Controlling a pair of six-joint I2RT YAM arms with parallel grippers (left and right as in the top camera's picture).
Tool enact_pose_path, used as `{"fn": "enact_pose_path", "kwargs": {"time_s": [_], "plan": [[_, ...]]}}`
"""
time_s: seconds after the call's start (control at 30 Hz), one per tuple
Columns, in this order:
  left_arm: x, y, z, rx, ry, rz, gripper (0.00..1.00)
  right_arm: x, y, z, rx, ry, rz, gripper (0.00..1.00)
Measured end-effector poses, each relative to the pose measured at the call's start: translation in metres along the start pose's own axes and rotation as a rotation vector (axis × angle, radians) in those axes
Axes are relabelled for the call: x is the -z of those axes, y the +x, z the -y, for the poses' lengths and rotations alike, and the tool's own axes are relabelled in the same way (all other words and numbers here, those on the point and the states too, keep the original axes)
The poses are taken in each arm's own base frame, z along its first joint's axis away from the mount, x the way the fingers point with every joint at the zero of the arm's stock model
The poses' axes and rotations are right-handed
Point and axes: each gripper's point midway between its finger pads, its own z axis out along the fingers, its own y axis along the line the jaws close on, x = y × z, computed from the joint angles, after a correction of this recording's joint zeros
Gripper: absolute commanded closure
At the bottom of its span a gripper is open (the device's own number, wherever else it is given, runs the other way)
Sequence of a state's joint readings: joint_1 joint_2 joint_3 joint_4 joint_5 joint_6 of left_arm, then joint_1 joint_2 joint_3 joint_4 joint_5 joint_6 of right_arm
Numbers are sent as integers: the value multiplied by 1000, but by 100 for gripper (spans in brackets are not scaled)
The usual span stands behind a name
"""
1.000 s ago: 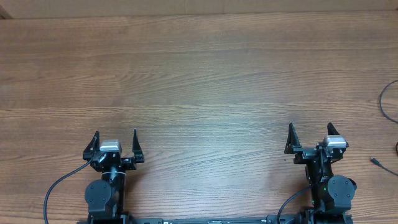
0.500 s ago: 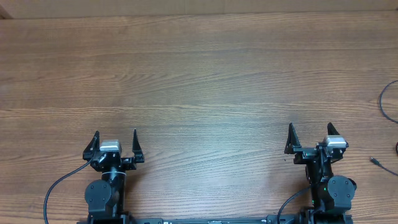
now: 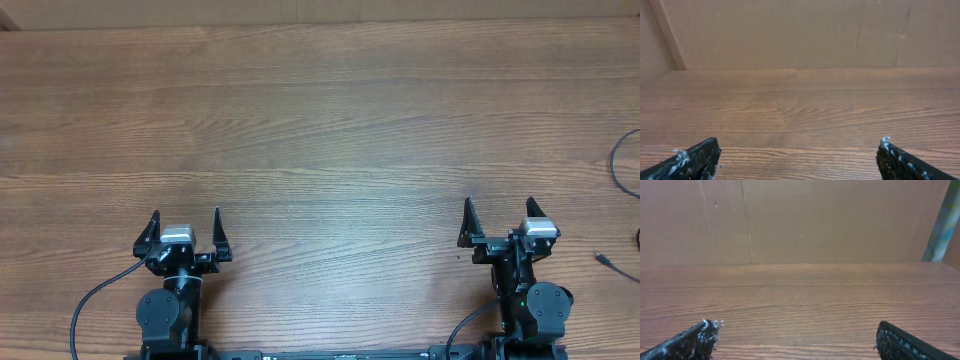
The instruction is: Untangle cables
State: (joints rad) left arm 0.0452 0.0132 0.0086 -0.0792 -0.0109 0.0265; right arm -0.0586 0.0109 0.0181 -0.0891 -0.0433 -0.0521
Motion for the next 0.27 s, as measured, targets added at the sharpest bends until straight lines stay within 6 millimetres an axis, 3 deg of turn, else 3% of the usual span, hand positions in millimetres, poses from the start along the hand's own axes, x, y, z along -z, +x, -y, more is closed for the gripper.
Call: {"fn": "enact_pose_path", "kwargs": {"time_s": [0.27], "plan": [[0, 0, 0, 0, 0, 0, 0, 0, 0, 0, 0, 0, 0, 0]]}}
